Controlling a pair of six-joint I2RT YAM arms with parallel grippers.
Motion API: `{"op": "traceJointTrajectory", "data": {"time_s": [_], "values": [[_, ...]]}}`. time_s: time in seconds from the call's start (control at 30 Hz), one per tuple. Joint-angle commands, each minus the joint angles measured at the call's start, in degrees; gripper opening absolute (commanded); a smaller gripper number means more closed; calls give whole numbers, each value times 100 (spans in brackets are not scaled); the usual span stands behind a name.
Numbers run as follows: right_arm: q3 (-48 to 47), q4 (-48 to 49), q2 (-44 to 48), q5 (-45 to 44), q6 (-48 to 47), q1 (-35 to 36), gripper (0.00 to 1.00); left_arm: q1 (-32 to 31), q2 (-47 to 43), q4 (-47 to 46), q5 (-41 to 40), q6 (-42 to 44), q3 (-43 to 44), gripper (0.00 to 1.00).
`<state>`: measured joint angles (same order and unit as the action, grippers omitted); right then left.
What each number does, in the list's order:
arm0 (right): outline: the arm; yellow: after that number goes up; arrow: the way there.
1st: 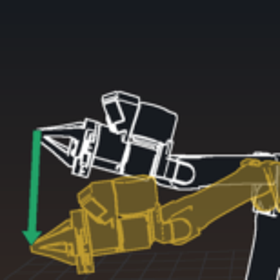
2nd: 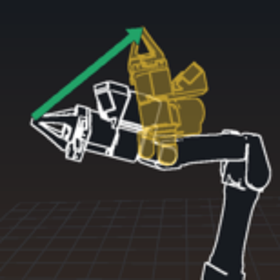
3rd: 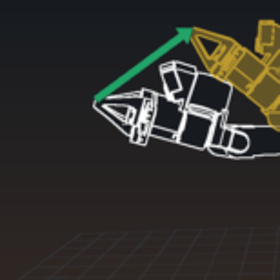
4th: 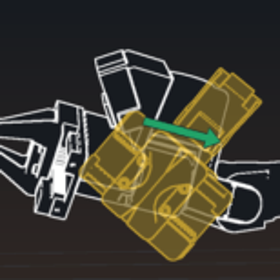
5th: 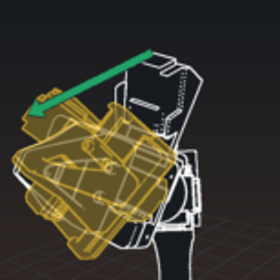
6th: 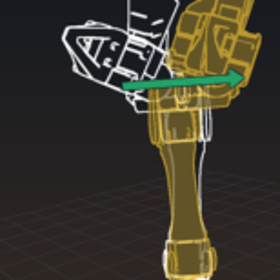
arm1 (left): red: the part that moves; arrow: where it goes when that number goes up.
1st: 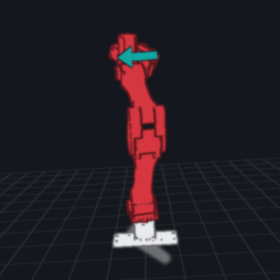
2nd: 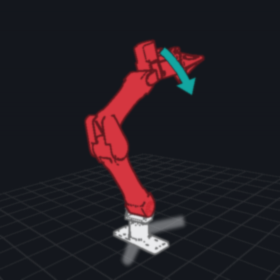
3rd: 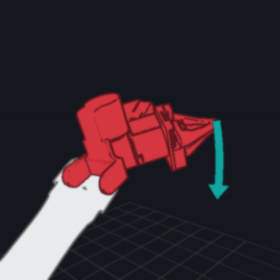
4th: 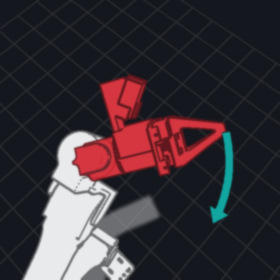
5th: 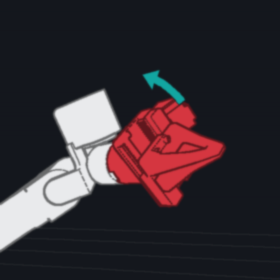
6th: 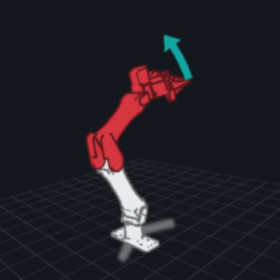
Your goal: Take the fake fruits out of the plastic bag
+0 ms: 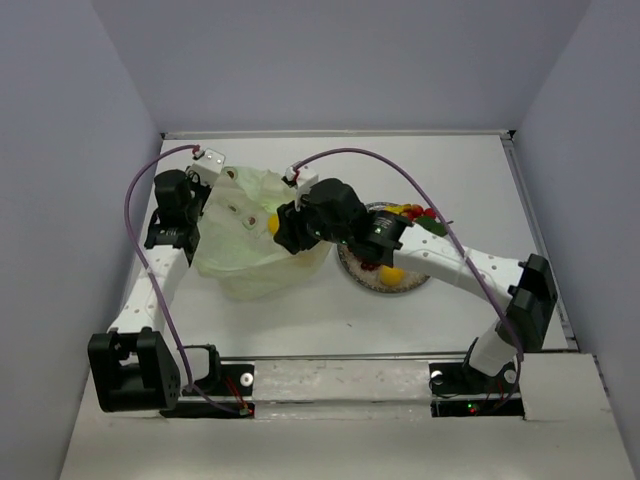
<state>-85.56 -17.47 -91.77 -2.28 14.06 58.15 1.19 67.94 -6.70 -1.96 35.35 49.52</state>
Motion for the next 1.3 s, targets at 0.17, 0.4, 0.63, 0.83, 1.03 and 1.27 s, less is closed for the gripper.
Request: {"op": "traceJointTrajectory", "data": {"time_s": [0.17, 0.4, 0.63, 0.83, 1.03, 1.27], "values": [[188, 1264, 323, -455, 343, -84, 8, 56, -97, -244, -428, 243, -257, 0], [688, 1238, 1142, -89, 201, -365, 18, 250, 8, -780, -736, 622, -496, 0], [919, 1535, 933, 17, 711, -436, 17, 241, -71, -438, -350, 499, -189, 0], [102, 1607, 616, -579, 949, -489, 14, 224, -141, -253, -182, 402, -135, 0], [-163, 276, 555, -1222, 1335, -1436, 13, 206, -176, -95, -33, 271, -22, 0], [829, -1188, 581, -2821, 1222, -1675, 11, 127, -194, 537, 369, -98, 505, 0]]}}
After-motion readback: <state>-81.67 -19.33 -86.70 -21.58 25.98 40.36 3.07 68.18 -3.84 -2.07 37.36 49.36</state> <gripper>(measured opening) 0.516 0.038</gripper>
